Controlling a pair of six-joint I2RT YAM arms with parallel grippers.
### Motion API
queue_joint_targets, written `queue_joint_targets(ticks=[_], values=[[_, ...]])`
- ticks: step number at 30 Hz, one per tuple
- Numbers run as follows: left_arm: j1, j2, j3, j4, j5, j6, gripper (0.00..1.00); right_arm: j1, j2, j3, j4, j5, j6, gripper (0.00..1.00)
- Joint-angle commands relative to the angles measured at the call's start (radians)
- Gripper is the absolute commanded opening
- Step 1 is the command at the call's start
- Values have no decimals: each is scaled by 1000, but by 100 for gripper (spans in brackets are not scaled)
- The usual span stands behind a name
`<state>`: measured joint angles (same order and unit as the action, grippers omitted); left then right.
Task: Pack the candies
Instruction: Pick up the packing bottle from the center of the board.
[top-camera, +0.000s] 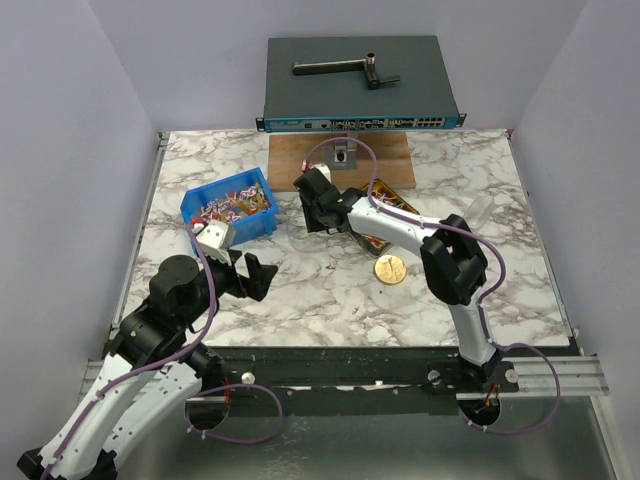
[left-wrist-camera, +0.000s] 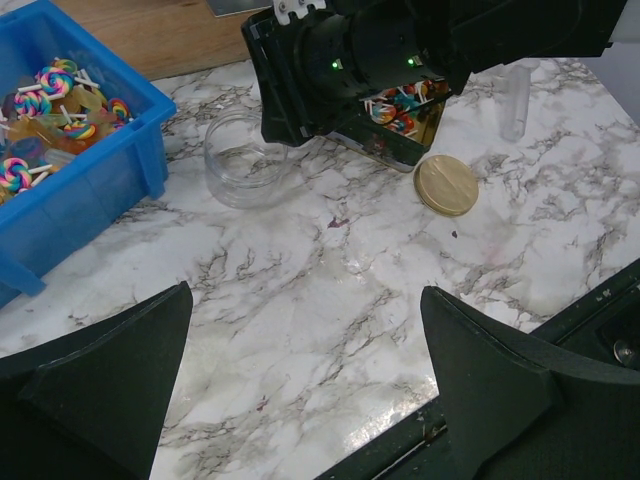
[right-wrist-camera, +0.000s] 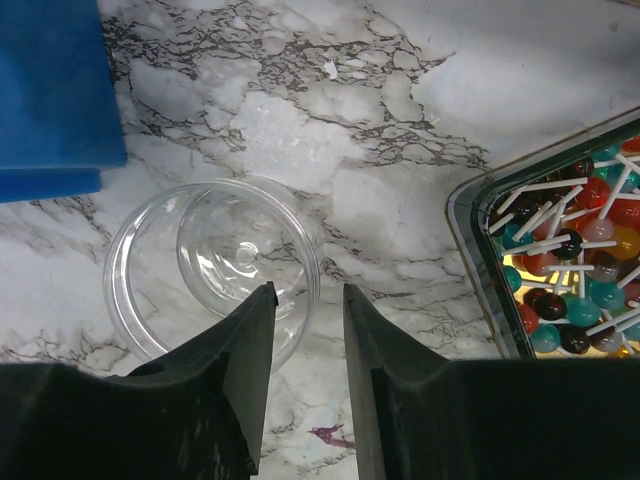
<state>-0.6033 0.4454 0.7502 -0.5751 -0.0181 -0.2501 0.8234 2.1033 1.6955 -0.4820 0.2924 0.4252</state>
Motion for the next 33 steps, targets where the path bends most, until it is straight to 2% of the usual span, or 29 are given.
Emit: queue_joint_targets(ticks=[1, 10, 21, 33], values=[[5, -9, 5, -13, 17, 6, 99, 4, 46, 44, -41, 34, -6, 35], [5, -3, 5, -13, 18, 8, 99, 4, 72, 52, -48, 40, -5, 26], [5, 10, 4, -13, 17, 9, 99, 4, 40, 20, -44, 28, -5, 1], [5, 11, 2, -14, 18, 8, 99, 40, -139, -182, -16, 41, 19, 1]])
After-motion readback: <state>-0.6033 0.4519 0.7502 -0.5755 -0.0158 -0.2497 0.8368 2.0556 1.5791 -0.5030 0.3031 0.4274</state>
